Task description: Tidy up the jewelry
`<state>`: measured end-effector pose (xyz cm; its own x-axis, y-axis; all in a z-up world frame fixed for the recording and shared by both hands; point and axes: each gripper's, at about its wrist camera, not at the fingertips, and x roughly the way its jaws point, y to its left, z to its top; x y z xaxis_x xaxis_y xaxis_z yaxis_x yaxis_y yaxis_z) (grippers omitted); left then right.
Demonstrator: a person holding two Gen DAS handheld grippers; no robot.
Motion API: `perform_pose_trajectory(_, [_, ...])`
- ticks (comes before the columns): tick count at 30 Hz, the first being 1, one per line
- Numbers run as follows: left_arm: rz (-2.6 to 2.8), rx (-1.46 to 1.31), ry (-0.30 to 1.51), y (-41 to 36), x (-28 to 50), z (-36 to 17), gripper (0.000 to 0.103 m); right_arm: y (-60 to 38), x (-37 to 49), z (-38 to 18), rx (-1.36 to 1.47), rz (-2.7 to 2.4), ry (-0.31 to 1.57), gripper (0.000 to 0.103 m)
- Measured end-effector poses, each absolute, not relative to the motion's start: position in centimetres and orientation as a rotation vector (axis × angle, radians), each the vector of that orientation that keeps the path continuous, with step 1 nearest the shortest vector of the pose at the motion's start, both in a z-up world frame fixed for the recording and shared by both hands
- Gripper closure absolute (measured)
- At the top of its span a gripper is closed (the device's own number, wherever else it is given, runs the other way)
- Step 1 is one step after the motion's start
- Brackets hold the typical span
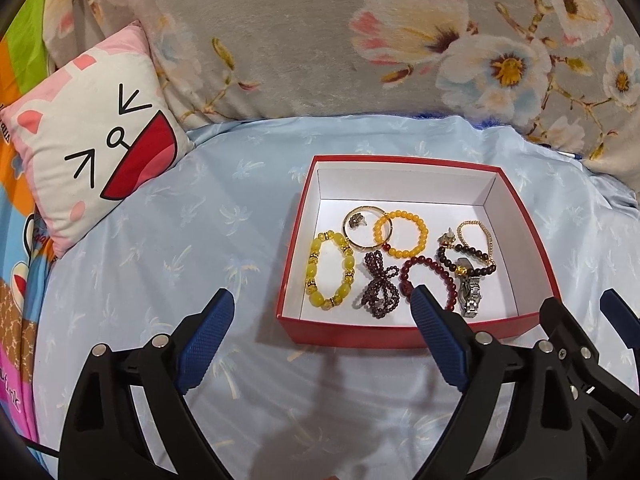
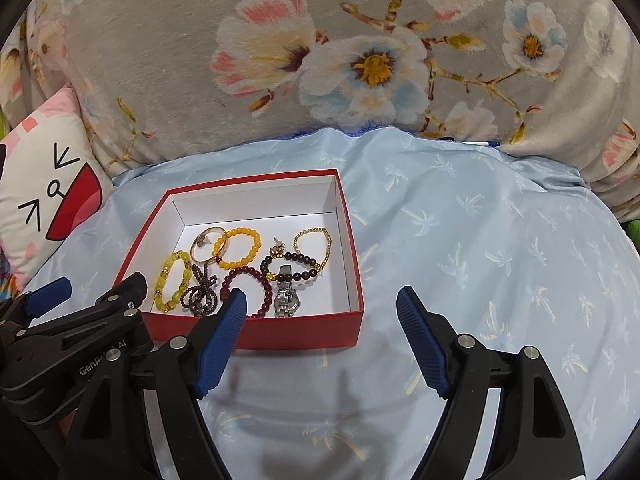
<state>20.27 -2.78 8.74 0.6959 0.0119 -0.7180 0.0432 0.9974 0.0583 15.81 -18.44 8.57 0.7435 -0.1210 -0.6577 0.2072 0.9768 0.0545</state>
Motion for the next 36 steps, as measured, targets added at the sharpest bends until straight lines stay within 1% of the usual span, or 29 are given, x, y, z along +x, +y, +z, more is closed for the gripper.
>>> perform_pose_trajectory(36, [-0.011,0.052,0.777,-1.9,18.3,9.6,0.018,-18.0,14.1,9.3,0.110,-0.196,0.694,0.028])
